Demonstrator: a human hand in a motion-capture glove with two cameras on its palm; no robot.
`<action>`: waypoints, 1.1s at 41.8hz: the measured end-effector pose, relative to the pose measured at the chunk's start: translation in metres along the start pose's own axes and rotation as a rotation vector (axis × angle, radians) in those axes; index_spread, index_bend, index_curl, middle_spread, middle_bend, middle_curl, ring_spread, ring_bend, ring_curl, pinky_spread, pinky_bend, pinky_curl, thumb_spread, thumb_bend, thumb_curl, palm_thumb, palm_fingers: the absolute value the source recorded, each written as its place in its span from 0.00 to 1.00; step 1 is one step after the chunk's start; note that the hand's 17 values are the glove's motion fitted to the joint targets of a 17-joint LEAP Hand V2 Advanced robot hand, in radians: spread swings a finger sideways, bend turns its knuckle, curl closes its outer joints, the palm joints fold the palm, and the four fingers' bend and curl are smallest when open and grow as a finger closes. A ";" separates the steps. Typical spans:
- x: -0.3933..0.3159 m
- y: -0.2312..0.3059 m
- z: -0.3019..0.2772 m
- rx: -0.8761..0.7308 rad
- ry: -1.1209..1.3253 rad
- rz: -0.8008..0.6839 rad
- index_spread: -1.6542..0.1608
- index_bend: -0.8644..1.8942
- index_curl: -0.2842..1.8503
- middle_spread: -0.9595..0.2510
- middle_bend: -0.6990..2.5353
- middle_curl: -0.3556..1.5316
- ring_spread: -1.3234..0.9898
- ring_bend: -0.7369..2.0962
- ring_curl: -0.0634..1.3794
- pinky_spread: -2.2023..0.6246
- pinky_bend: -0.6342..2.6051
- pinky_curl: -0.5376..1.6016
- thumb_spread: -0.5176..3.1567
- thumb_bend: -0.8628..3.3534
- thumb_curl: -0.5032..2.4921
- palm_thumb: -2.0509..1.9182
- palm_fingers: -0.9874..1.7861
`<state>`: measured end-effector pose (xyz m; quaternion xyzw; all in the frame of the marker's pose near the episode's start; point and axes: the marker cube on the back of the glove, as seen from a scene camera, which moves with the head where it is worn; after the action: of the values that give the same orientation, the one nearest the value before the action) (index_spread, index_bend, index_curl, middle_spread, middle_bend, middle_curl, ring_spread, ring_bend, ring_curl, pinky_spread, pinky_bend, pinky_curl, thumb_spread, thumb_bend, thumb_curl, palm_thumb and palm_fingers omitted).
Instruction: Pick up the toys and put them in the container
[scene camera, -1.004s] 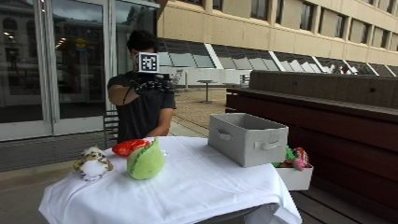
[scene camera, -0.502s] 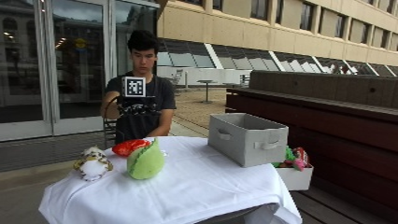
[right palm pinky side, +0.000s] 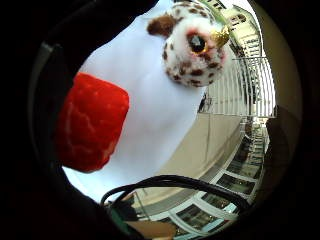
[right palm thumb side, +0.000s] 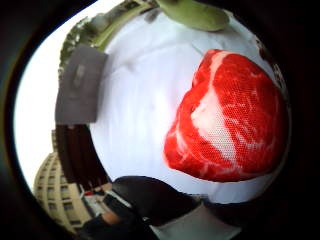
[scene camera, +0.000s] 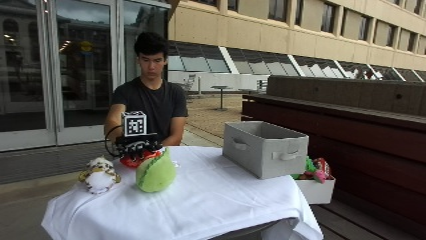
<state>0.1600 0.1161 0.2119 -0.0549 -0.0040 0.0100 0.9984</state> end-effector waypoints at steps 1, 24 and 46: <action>0.000 -0.006 0.006 0.055 0.004 0.042 0.75 0.34 0.22 0.73 0.30 0.39 0.49 0.41 0.27 0.77 0.49 0.39 0.35 0.18 0.21 0.49 0.37; -0.005 0.008 0.004 0.204 0.048 0.017 0.75 0.39 0.20 0.57 0.43 0.47 0.41 0.62 0.38 0.63 0.50 0.40 0.41 0.27 0.28 0.68 0.78; -0.061 -0.028 -0.166 0.183 0.015 0.039 0.75 0.39 0.25 0.52 0.48 0.49 0.40 0.67 0.40 0.62 0.48 0.42 0.29 0.25 0.35 0.69 0.77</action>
<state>0.1014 0.0692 0.0493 0.0364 0.0053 0.0293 0.9989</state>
